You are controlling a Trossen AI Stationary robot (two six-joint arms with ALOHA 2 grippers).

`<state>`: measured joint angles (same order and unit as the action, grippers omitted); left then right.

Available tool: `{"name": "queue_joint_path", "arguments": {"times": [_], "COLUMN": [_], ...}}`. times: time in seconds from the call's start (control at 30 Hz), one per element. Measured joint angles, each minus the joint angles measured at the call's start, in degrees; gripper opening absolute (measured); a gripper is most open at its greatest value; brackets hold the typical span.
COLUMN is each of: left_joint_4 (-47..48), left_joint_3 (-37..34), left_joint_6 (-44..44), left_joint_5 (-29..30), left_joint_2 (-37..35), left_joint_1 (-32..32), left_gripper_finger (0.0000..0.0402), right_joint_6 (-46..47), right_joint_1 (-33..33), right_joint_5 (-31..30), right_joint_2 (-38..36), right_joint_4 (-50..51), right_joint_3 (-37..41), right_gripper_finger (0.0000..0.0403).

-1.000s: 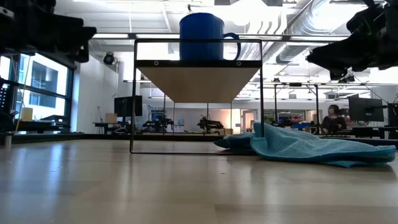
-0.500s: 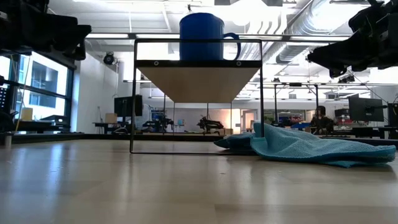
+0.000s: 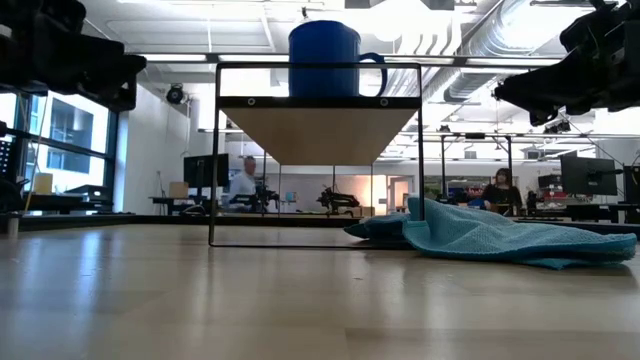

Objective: Stack small to large cups/mugs on shelf
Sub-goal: Return to Home Position

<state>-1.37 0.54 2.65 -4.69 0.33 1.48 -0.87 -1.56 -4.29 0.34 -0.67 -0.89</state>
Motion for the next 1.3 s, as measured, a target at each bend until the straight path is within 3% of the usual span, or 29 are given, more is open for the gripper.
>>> {"name": "queue_joint_path", "arguments": {"times": [0.2, 0.4, 1.3], "left_joint_4": [-0.1, -0.1, -0.1], "left_joint_3": [0.0, 0.0, 0.0], "left_joint_6": [-1.4, -1.4, -1.5], "left_joint_5": [-0.2, -0.2, -0.2], "left_joint_2": [0.0, 0.0, 0.0], "left_joint_1": [0.0, 0.0, 0.0], "left_gripper_finger": [0.0138, 0.0138, 0.0138], "right_joint_6": [7.0, 6.0, 4.9], "right_joint_1": [0.0, 0.1, 0.1], "right_joint_5": [1.5, 6.3, 6.4], "right_joint_2": [0.0, 0.0, 0.0], "right_joint_4": [0.2, 0.7, 0.7], "right_joint_3": [0.0, 0.0, 0.0], "right_gripper_finger": [0.0119, 0.0119, 0.0119]}}
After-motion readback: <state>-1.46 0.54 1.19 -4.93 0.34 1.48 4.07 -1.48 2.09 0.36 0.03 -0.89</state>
